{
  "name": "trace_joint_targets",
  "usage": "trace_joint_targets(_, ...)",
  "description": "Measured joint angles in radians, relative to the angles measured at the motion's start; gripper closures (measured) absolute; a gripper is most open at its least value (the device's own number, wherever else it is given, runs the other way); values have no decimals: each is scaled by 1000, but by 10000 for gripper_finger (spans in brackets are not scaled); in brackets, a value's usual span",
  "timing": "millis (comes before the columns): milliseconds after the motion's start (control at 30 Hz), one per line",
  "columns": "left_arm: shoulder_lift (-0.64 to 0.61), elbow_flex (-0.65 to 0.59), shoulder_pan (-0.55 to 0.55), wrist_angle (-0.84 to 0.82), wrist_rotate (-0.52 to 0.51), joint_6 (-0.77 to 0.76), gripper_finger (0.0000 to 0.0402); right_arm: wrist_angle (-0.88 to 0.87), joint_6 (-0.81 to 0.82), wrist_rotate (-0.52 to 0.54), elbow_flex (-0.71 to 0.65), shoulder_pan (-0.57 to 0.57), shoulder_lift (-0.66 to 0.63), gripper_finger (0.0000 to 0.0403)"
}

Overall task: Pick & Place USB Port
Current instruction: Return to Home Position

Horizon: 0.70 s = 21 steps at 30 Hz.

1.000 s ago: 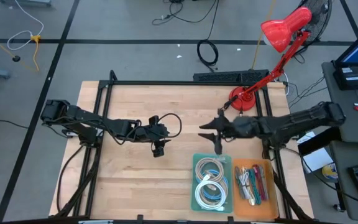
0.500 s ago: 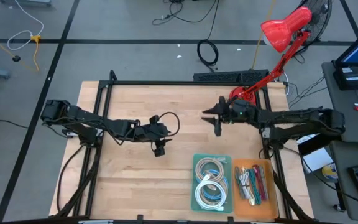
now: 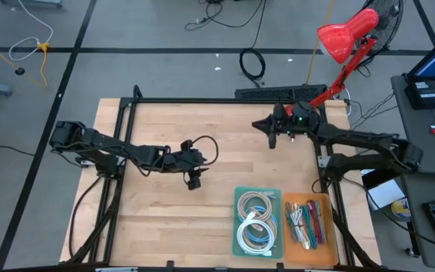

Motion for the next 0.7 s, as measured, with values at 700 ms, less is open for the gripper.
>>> trace_joint_targets(700,0,0,-38,-37,0,-57,236,-144,-153,598,-156,602,-411,403)
